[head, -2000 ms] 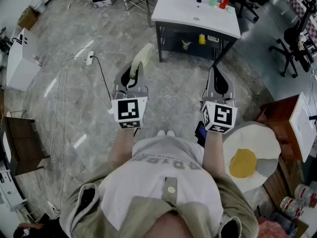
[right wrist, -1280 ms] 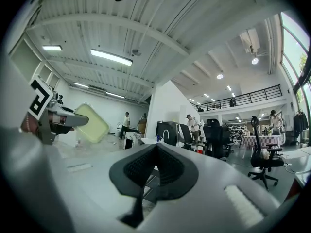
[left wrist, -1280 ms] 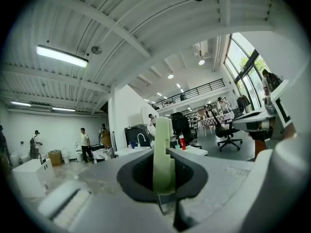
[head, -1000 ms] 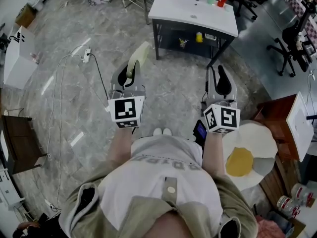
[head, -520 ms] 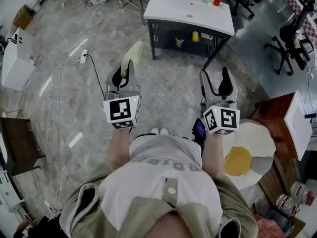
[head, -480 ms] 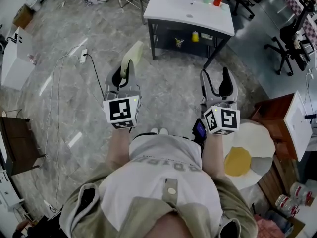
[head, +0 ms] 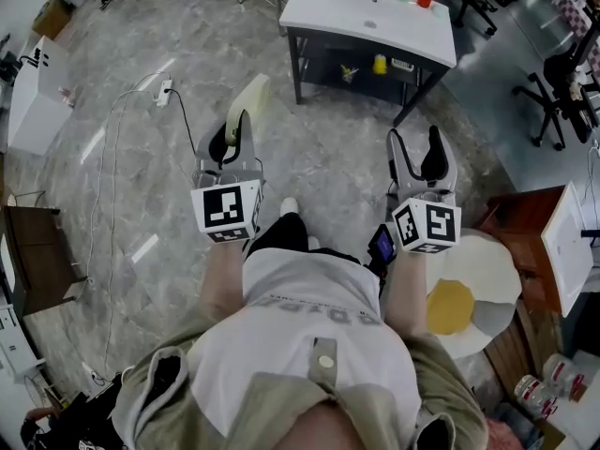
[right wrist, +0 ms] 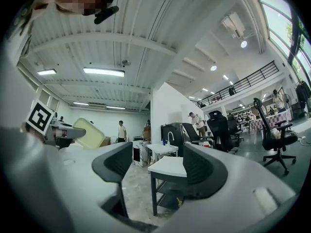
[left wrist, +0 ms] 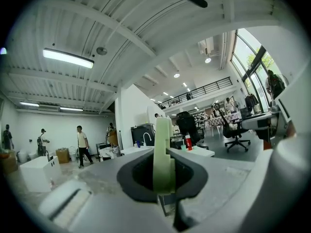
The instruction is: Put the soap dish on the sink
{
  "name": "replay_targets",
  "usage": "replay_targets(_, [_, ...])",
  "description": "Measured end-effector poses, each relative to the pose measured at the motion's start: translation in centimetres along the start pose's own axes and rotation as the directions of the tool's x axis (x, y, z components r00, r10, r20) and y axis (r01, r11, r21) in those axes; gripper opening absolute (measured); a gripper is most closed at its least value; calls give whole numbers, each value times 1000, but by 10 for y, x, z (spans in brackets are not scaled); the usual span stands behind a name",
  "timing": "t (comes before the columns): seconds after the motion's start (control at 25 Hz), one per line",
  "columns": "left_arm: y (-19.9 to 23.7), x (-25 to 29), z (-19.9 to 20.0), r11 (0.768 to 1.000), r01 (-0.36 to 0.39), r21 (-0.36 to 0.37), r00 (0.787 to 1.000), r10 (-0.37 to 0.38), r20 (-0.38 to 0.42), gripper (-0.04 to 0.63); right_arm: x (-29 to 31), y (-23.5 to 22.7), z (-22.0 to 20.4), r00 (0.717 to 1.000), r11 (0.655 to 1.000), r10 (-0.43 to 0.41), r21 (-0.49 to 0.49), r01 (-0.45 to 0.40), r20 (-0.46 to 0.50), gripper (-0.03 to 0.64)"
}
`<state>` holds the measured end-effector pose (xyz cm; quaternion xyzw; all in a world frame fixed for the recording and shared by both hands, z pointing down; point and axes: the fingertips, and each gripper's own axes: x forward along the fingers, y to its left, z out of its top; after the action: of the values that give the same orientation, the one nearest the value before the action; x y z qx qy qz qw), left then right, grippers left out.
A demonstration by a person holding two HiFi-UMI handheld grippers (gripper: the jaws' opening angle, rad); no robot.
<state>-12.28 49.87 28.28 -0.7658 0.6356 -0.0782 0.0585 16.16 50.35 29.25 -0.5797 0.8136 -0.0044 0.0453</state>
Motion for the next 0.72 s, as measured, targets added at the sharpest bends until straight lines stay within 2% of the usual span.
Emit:
replay_targets(0.36, [16, 51, -21, 1000, 18, 7, 999, -18, -33, 18, 43, -13, -29, 999, 999, -13, 29, 15, -47, 314])
replay_targets(0.72, [42, 157, -13, 996, 91, -12, 996, -91, 25, 18, 137, -28, -20, 998, 999, -54, 5, 55, -29, 314])
